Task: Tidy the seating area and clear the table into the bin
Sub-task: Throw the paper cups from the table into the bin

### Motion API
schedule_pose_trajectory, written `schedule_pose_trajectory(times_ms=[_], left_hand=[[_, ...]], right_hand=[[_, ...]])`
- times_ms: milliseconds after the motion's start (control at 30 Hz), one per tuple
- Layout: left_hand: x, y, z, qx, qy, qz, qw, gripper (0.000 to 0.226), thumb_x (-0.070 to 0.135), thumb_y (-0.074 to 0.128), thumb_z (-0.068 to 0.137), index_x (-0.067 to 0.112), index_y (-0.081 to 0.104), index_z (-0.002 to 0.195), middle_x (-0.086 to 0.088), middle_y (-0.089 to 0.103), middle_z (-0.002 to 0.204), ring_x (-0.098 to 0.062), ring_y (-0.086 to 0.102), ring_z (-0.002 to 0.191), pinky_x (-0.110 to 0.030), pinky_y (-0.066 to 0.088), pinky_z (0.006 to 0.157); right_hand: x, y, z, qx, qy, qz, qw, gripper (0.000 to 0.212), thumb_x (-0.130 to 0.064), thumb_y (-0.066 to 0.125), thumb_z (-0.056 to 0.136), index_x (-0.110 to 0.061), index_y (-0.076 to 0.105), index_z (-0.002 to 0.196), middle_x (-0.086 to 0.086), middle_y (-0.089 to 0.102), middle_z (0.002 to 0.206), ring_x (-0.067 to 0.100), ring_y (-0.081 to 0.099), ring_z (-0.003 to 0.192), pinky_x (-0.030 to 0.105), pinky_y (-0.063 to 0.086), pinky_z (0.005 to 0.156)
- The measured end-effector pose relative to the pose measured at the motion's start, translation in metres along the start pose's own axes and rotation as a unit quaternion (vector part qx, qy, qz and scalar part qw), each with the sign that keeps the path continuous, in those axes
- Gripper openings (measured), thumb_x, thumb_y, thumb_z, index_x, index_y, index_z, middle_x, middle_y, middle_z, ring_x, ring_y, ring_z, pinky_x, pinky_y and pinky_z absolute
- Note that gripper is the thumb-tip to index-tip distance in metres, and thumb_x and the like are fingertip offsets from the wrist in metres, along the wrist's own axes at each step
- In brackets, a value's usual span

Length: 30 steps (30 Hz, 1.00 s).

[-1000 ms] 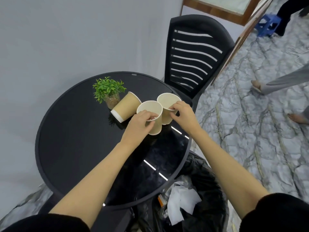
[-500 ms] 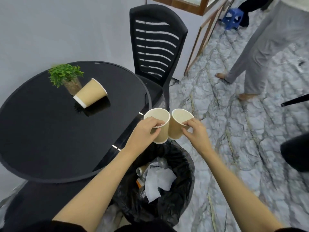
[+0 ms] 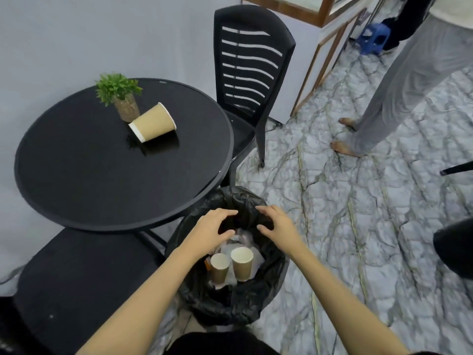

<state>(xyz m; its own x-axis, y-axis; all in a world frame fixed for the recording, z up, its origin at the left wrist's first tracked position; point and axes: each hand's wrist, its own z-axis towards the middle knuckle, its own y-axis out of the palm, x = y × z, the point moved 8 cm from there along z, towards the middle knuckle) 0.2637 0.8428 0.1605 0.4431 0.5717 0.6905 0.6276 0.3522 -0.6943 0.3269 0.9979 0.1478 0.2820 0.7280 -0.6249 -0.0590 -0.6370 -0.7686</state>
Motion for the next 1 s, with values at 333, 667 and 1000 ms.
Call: schedule_pose_trajectory(times_ms=[333,667,1000], left_hand=[[-0.047,-0.057,-0.008,0.076,-0.039,-0.012,0.996,0.041,0.026,0.054,0.09,0.026,0.046,0.13,0.004,0.051,0.133,-0.014,0.045,0.122,-0.035,0.038,0.106],[-0.124,-0.134,0.015,0.155,-0.112,0.023,0.981,0.054,0.024,0.054,0.09,0.021,0.035,0.14,-0.002,0.038,0.148,-0.021,0.031,0.137,-0.038,0.027,0.113],[-0.179,-0.15,0.024,0.213,-0.143,0.082,0.963,0.055,0.028,0.051,0.092,0.014,0.032,0.142,-0.004,0.028,0.154,-0.021,0.018,0.145,-0.038,0.021,0.117]], right_hand=[[-0.053,0.002,0.048,0.008,-0.053,0.055,0.997,0.044,-0.013,0.064,0.085,-0.014,0.052,0.128,0.005,0.055,0.121,0.014,0.054,0.116,0.024,0.041,0.101],[-0.122,0.007,0.145,0.021,-0.098,0.062,0.993,0.045,-0.015,0.064,0.085,-0.015,0.051,0.129,0.005,0.056,0.12,0.012,0.051,0.113,0.025,0.039,0.101],[-0.16,0.038,0.215,0.021,-0.091,0.114,0.989,0.046,-0.015,0.065,0.084,-0.016,0.05,0.128,0.0,0.057,0.121,0.004,0.049,0.106,-0.003,0.033,0.086]])
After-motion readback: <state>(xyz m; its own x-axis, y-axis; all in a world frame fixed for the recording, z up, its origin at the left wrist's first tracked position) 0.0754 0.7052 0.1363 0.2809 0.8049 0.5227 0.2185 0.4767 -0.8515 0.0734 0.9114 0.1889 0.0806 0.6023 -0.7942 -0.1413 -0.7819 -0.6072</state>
